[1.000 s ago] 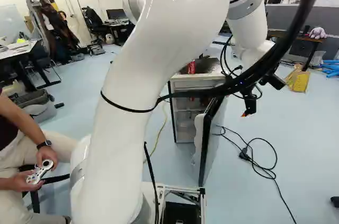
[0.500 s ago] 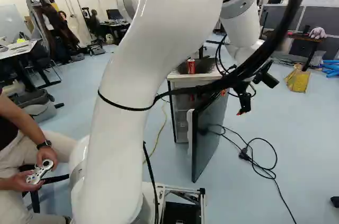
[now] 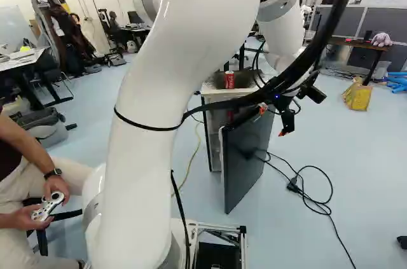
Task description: Grab a drink from the fridge
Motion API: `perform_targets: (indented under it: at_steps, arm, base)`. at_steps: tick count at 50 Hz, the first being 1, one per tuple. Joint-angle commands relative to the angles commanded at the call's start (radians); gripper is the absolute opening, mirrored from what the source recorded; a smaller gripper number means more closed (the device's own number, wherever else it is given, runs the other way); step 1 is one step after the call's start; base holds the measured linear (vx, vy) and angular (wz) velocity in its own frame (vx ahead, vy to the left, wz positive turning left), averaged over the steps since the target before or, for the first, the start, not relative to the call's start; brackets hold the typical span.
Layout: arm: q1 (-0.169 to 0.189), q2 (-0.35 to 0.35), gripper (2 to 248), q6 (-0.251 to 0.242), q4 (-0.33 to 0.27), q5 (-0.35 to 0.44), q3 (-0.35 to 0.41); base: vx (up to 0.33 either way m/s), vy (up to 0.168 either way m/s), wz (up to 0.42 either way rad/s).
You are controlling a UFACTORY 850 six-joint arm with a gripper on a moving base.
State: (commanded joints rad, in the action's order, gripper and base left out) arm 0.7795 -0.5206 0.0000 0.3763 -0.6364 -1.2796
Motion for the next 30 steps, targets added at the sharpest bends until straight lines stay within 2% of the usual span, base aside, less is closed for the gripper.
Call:
perform_targets:
  at_steps: [30]
  arm:
    - [-0.052,0.014,247,0.000,0.000,0.000,0.020]
  base:
    - [0.000,0.000,0.000]
